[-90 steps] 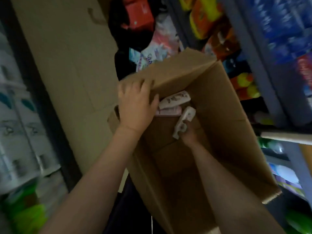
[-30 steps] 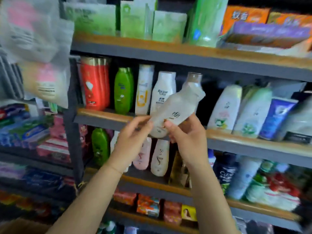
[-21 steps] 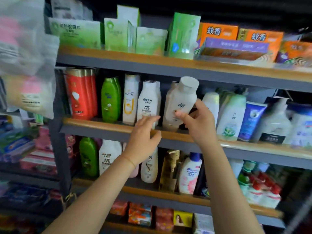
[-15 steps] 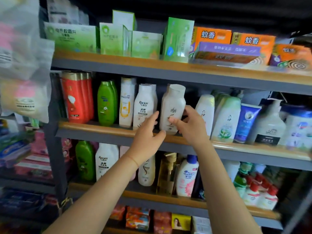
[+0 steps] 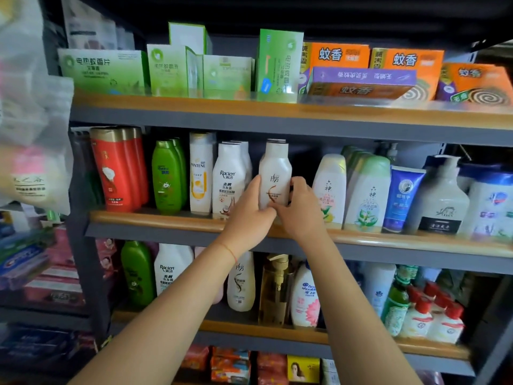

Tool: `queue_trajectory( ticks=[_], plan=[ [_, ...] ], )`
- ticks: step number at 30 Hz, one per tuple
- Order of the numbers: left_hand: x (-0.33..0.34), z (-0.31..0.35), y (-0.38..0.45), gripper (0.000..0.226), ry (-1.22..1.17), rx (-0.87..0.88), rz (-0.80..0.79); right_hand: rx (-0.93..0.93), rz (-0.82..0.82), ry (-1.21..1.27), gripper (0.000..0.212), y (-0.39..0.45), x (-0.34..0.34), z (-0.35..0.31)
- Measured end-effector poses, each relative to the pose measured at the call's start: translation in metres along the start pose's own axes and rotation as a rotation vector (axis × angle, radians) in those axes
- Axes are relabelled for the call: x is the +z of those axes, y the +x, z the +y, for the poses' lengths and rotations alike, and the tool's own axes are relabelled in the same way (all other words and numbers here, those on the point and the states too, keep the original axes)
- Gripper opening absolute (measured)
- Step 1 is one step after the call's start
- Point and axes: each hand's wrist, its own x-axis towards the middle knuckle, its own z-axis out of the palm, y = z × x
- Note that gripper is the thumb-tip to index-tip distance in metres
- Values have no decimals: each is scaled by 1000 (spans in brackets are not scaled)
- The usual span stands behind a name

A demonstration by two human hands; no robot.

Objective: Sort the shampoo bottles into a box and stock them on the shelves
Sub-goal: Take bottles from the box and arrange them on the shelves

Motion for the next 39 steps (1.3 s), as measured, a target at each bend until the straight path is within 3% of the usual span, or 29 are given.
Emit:
queue_trajectory(
  ticks=[17,22,25,27,29,32,39],
  plan=[
    [4,-3,14,62,-102,38,-21,53,-3,-20,46,8,5,0],
    [1,-6,9,60,-122,72,6,3,99,-68,58,-8,4,-5],
    [-12,-10,-12,54,-150,178,187,-146,307,-29,39,-33,8,-15],
    [-29,-26,-29,40,-185,242,310,-226,327,113,18,-52,20,-28],
    [-50,-53,-47,32,-195,203,403,-223,156,324,7,-70,46,-39],
    [-90,-119,-83,24,-100,27,535,-137,-185,478,13,-94,112,-46],
    [-198,-323,-241,14,183,-710,574,131,-811,458,22,-192,325,-58]
  ],
)
